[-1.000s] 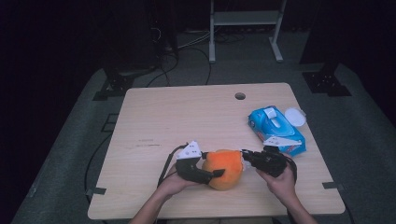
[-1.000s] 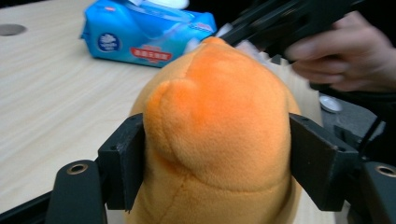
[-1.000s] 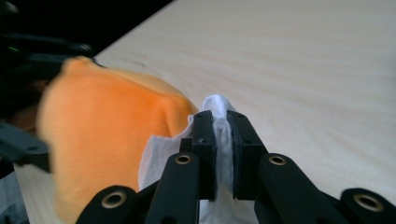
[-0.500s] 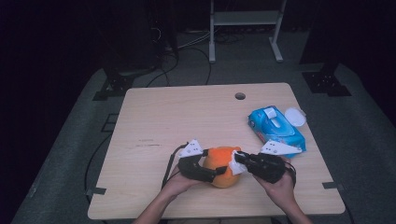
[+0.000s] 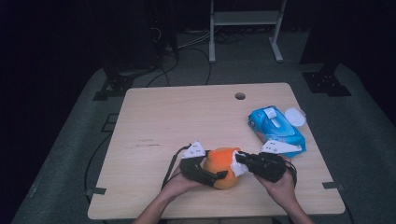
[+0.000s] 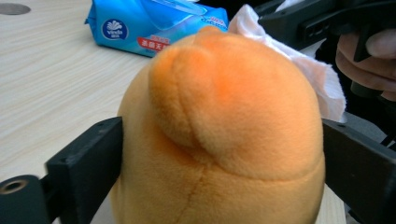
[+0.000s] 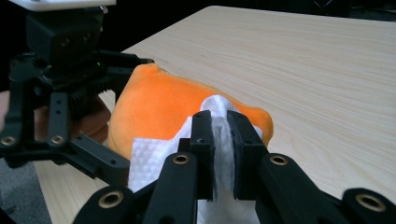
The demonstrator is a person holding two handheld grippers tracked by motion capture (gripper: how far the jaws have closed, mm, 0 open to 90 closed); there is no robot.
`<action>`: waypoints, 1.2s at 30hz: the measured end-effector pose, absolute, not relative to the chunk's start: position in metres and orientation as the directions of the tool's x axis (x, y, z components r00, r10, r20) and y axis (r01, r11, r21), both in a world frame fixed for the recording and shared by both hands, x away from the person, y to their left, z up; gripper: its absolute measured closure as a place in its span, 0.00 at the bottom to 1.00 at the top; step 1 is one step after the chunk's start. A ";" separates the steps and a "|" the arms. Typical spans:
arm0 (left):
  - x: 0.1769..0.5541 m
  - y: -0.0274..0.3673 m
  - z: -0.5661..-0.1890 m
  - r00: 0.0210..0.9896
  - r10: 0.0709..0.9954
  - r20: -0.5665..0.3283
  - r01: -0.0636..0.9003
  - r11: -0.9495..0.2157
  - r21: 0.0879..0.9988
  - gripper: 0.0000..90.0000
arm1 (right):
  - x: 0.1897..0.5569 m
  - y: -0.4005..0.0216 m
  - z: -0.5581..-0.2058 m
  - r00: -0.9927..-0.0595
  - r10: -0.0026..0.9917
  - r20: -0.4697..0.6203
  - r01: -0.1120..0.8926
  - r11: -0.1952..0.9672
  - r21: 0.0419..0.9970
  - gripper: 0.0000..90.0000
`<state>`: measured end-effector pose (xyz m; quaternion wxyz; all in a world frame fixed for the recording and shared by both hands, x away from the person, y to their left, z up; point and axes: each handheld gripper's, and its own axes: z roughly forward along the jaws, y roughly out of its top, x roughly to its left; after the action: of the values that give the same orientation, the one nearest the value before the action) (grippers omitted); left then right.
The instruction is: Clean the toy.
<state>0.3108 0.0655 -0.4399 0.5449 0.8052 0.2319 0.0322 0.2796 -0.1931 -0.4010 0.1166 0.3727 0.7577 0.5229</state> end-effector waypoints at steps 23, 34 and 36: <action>0.288 0.051 -0.442 0.949 0.313 -0.032 0.159 -0.390 0.907 0.17 | 0.265 -0.181 -0.387 -0.763 0.607 0.221 0.402 0.178 0.898 0.89; 0.278 0.048 -0.445 0.963 0.263 0.064 0.058 -0.432 0.900 0.17 | 0.279 -0.208 -0.397 -0.714 0.664 0.222 0.451 0.194 0.871 0.90; 0.276 0.046 -0.445 0.964 0.253 0.081 0.042 -0.445 0.894 0.17 | 0.273 -0.201 -0.394 -0.736 0.641 0.218 0.438 0.205 0.875 0.90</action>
<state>0.2757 0.0462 -0.4449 0.5194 0.8439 0.0874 0.1017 0.2729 -0.2014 -0.3941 0.0969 0.3503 0.7700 0.5244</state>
